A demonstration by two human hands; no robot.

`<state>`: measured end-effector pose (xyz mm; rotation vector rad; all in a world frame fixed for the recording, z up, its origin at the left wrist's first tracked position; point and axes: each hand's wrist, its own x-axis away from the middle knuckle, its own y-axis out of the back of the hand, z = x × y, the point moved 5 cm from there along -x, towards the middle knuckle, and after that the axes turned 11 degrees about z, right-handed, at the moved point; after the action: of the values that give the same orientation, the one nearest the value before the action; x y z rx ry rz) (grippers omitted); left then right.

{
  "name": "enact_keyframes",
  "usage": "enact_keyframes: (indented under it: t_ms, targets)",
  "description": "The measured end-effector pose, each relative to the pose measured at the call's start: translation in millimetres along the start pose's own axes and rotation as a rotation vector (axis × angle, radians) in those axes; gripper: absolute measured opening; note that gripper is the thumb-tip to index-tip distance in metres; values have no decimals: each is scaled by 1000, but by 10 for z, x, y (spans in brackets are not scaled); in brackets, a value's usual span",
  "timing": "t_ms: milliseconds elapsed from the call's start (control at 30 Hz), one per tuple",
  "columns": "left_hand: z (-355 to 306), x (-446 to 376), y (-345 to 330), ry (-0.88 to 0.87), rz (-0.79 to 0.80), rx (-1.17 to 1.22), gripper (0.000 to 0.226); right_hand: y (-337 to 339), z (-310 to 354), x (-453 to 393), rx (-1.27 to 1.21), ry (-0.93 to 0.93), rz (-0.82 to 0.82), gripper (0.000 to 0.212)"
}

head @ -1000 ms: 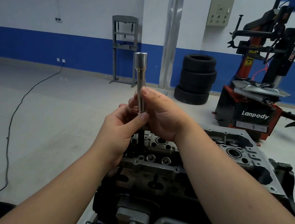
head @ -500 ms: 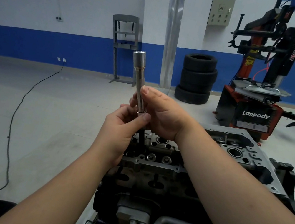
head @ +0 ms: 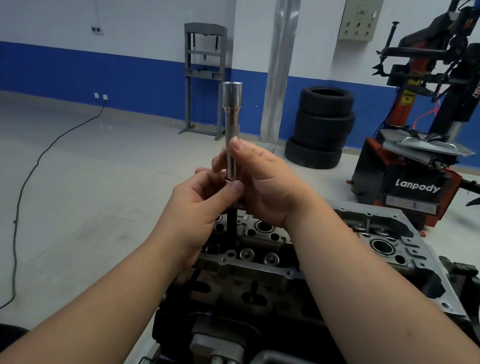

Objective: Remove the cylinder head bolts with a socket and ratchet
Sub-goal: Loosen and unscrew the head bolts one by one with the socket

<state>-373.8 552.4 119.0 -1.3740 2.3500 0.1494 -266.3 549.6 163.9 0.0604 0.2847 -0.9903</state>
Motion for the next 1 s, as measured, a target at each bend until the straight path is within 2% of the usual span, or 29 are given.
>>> enact_keyframes:
  t_ms: [67, 133, 233, 400, 500, 600, 700, 833, 933, 1000]
  targets:
    - [-21, 10, -18, 13, 46, 49, 14, 2, 4, 5, 5, -15, 4, 32]
    - [-23, 19, -19, 23, 74, 104, 23, 10, 2, 11, 15, -38, -2, 35]
    - [-32, 24, -7, 18, 36, 88, 15, 10, -4, 16, -5, -53, -9, 36]
    - [-8, 6, 2, -4, 4, 17, 33, -28, 31, 18, -19, 5, 22, 20]
    - [-6, 1, -5, 19, 31, 23, 16, -24, 38, 32, -7, 2, 29, 28]
    - [-2, 7, 0, 43, 86, 97, 22, -12, 22, 43, 8, -26, 13, 33]
    - [-9, 9, 2, 40, 56, 94, 19, -5, 8, 35, 5, -37, -3, 35]
    - [2, 2, 1, -12, -3, 15, 29, -6, 10, 17, 10, -4, 7, 23]
    - [-11, 5, -14, -5, 8, -28, 16, 9, 10, 15, 11, 9, -10, 25]
    - [-28, 14, -27, 18, 41, -2, 20, 12, 9, 28, 9, -12, -15, 29]
